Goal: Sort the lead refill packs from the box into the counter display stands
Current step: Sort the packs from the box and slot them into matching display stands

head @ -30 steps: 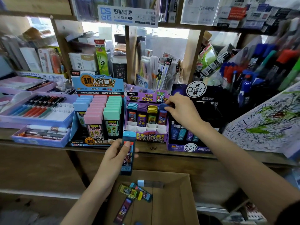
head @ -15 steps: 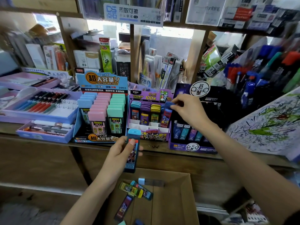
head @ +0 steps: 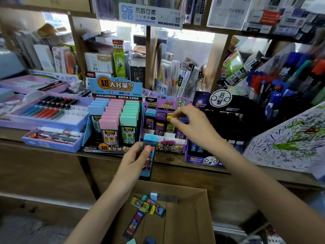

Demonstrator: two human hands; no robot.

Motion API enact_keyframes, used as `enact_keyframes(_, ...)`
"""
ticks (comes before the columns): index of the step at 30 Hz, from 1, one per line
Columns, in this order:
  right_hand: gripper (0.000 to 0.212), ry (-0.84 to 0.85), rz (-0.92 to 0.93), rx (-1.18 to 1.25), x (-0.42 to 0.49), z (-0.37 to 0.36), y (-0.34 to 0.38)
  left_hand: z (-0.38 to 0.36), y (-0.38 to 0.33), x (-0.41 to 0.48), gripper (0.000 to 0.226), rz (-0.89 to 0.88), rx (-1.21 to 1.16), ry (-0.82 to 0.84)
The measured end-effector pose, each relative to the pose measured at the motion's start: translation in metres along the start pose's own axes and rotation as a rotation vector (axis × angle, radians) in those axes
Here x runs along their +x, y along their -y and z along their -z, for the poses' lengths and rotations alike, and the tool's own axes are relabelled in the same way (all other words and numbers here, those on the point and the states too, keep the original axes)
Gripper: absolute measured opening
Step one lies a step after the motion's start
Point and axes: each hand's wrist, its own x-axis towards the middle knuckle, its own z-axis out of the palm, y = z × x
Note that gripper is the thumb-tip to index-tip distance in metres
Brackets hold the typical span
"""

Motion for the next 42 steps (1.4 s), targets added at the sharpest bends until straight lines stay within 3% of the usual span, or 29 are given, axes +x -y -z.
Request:
enact_keyframes(2,0.011,0.200,-0.050,0.312,-0.015,-0.005,0.019,-0.002,-0.004,0.004,0.019,-0.030,0.039,0.007)
enact_keyframes(4,0.013,0.269,-0.041,0.338,-0.022,-0.014,0.028,-0.005,-0.006,0.008,0.019,-0.064,0.075,0.014)
enact_keyframes(8,0.006,0.180,-0.045,0.342,-0.012,-0.021,0.035,-0.002,-0.008,0.016,0.014,-0.110,0.127,-0.006)
enact_keyframes(10,0.006,0.106,-0.080,0.412,0.001,-0.017,0.037,0.009,-0.006,0.021,0.011,-0.160,0.309,-0.089)
enact_keyframes(14,0.008,-0.098,-0.060,0.326,0.033,-0.013,0.033,0.042,0.004,0.026,0.032,-0.227,0.785,-0.260)
enact_keyframes(20,0.013,-0.151,0.016,0.121,0.059,-0.042,0.026,0.070,0.022,0.023,0.035,-0.189,1.064,-0.293)
enact_keyframes(26,0.025,-0.094,0.108,-0.226,0.066,-0.064,0.009,0.075,0.028,0.021,0.035,-0.251,1.069,-0.272)
enact_keyframes(34,0.034,-0.080,0.143,-0.435,0.065,-0.073,0.010,0.075,0.022,0.010,0.038,-0.306,1.055,-0.223)
enact_keyframes(38,0.034,-0.080,0.221,-0.345,0.039,-0.058,0.019,0.073,0.020,-0.008,0.031,-0.375,1.024,-0.163)
enact_keyframes(40,0.027,-0.033,0.227,-0.254,0.014,-0.052,0.022,0.073,0.030,-0.018,0.028,-0.302,1.011,-0.077)
enact_keyframes(42,0.019,0.133,0.161,-0.193,-0.016,-0.053,0.019,0.073,0.049,-0.028,0.026,-0.176,1.028,0.012)
